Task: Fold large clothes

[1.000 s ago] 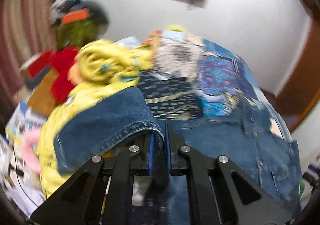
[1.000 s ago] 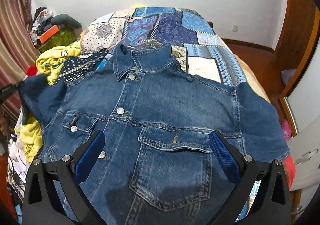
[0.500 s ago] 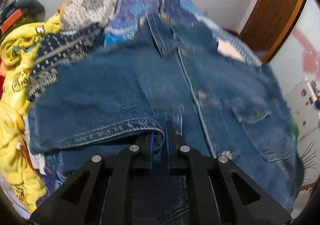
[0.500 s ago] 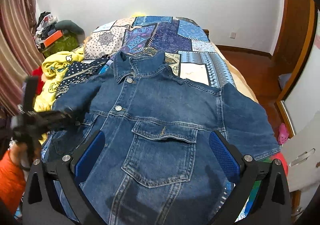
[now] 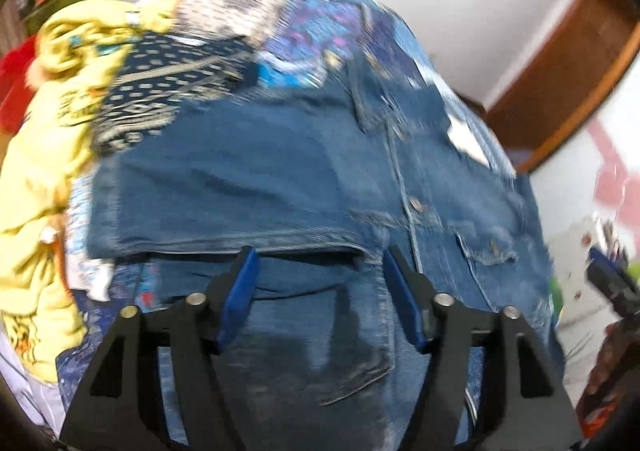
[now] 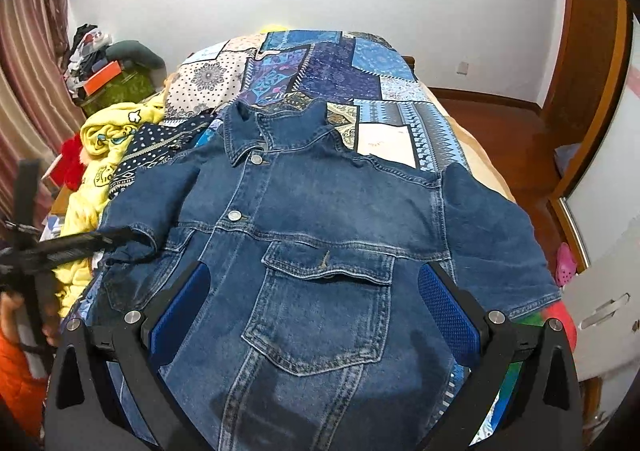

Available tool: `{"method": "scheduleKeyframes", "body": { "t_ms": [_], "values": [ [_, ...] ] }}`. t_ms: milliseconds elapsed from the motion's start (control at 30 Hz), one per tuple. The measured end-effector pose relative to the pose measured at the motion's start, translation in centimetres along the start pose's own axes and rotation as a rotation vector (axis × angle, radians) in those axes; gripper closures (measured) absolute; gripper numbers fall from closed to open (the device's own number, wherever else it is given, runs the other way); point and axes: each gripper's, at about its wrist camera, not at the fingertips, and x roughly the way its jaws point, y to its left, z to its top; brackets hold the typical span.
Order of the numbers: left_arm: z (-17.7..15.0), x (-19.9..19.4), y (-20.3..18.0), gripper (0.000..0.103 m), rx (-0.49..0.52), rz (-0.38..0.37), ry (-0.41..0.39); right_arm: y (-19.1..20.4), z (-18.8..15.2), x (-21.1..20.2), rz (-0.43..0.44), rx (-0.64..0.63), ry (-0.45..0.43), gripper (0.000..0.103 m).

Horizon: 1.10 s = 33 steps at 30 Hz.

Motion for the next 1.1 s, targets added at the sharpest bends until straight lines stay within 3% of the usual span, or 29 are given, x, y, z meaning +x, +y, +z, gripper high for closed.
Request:
{"method": "scheduleKeyframes", "body": {
  "t_ms": [100,267,433,600,733,833,1000,1100],
  "values": [
    [0.3,-2.0,4.4,0.022,-0.125,-0.011,-0.042,0.5,0.1,0.4,0.0,-0.009,0.007,0.0],
    [-0.5,-1.7,10.7,0.021,-0.289,-0.027,-0.026,1.1,0.1,1.4,-0.002,-0.019,0.024,0.0],
    [-2.2,0.8,16.1,0.021,-0.488,-0.126,0.028,1.6,0.2,2.4,-0.011,-0.032,0.047,0.0],
    [-3.0,3.6,18.4,0.021,-0.646,-0.274,0.047,1.5,0.3,3.4,-0.021,-0.028,0.066,0.0],
    [-2.3,5.3,19.0,0.023,-0.688,-0.279,0.03,1.2,0.3,4.0,-0.03,-0.02,0.084,0.0],
    [-1.6,6.3,19.3,0.038,-0.706,-0.266,0.024,0.8,0.3,4.2,-0.04,-0.015,0.091,0.0],
    [-0.9,6.2,19.0,0.083,-0.651,-0.136,0.01,0.2,0.3,4.1,-0.047,-0.003,0.091,0.0],
    [-0.3,4.2,17.5,0.085,-0.574,-0.037,-0.048,-0.3,0.2,3.8,-0.043,0.009,0.088,0.0]
  ]
}}
